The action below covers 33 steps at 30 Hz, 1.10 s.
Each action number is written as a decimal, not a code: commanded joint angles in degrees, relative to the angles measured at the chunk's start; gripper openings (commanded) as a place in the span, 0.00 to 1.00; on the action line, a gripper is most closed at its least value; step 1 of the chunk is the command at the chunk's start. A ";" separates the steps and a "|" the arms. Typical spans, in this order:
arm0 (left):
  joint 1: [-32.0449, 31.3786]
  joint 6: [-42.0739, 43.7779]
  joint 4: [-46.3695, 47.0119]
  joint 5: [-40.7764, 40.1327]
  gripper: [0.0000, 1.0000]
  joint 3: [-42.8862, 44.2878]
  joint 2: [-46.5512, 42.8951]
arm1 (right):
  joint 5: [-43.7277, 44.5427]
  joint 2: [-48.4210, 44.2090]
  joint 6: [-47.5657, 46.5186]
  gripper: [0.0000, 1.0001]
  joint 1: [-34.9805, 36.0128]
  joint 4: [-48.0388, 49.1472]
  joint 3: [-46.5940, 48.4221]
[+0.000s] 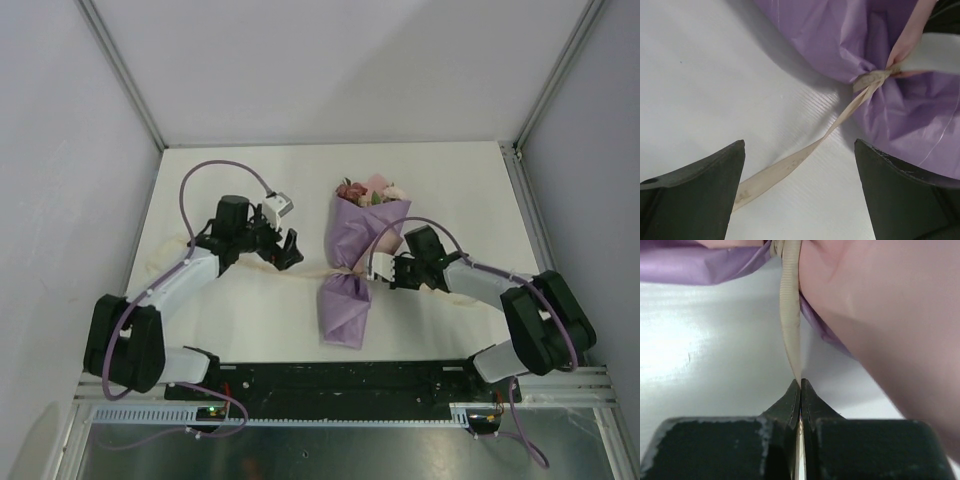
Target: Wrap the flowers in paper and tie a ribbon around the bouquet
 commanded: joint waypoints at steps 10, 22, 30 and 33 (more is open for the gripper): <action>-8.71 36.01 -17.59 -3.28 0.88 6.39 1.14 | -3.99 -10.93 2.61 0.00 -6.27 -10.08 -1.78; -20.93 26.56 -17.28 -7.45 0.85 16.02 17.30 | -3.10 -10.64 5.25 0.00 -6.38 -9.62 -2.06; -21.70 20.03 -13.58 -8.40 0.71 16.85 26.09 | -3.77 -11.44 4.82 0.00 -7.58 -9.73 -2.64; -21.31 17.25 -11.59 -8.68 0.44 15.52 25.91 | -3.63 -11.25 4.66 0.00 -7.80 -9.74 -2.86</action>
